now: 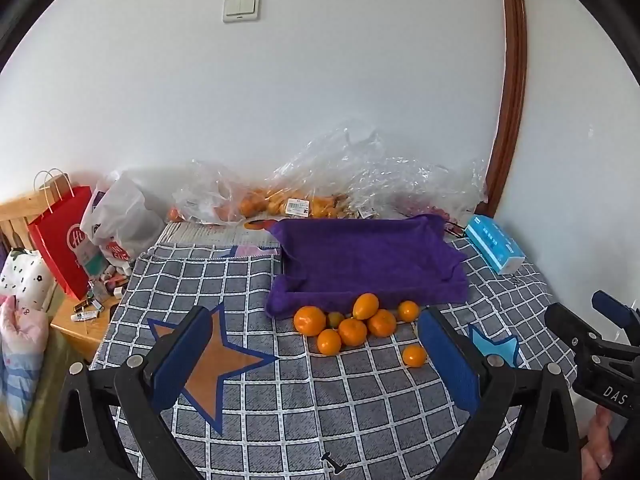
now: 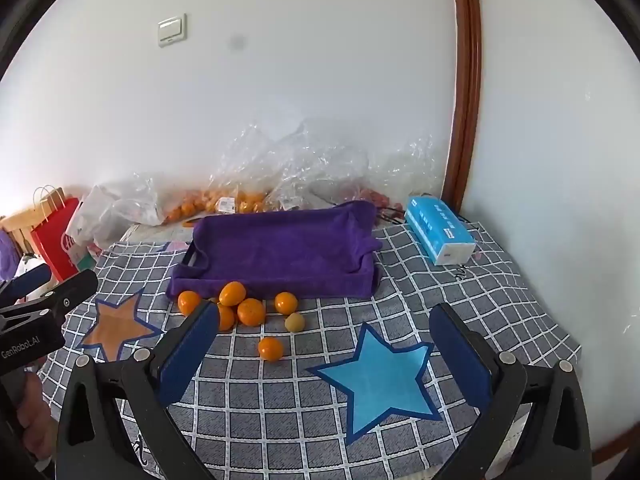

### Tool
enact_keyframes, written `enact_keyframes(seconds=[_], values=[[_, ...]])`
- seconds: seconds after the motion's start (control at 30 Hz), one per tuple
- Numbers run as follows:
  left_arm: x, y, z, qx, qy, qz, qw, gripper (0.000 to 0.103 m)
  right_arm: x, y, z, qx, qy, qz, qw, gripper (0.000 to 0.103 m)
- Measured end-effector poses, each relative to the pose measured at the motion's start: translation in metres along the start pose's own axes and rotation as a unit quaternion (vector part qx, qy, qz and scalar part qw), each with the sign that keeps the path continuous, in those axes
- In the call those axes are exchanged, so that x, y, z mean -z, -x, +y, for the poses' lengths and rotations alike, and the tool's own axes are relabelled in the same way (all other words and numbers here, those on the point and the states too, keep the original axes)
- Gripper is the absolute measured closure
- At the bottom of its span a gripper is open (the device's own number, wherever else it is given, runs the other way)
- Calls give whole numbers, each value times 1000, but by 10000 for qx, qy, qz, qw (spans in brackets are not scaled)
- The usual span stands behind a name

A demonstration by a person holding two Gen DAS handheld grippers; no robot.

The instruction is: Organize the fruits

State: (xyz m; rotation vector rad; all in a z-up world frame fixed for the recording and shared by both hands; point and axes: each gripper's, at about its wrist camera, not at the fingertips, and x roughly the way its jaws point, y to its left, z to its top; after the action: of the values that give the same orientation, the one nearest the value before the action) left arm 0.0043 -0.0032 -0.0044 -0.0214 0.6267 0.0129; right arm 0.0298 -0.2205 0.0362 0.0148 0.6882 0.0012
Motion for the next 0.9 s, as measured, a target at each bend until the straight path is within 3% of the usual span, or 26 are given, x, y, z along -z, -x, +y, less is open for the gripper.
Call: enact_keyframes(seconds=[0.3,0.9], values=[[0,3,5,260,151,-31,9995,0,-1,-1,4,42,116,95,9999,0],[2,-4,9,125,243,51,9996,0,-1,-5,7,-82,91,154,9998,0]])
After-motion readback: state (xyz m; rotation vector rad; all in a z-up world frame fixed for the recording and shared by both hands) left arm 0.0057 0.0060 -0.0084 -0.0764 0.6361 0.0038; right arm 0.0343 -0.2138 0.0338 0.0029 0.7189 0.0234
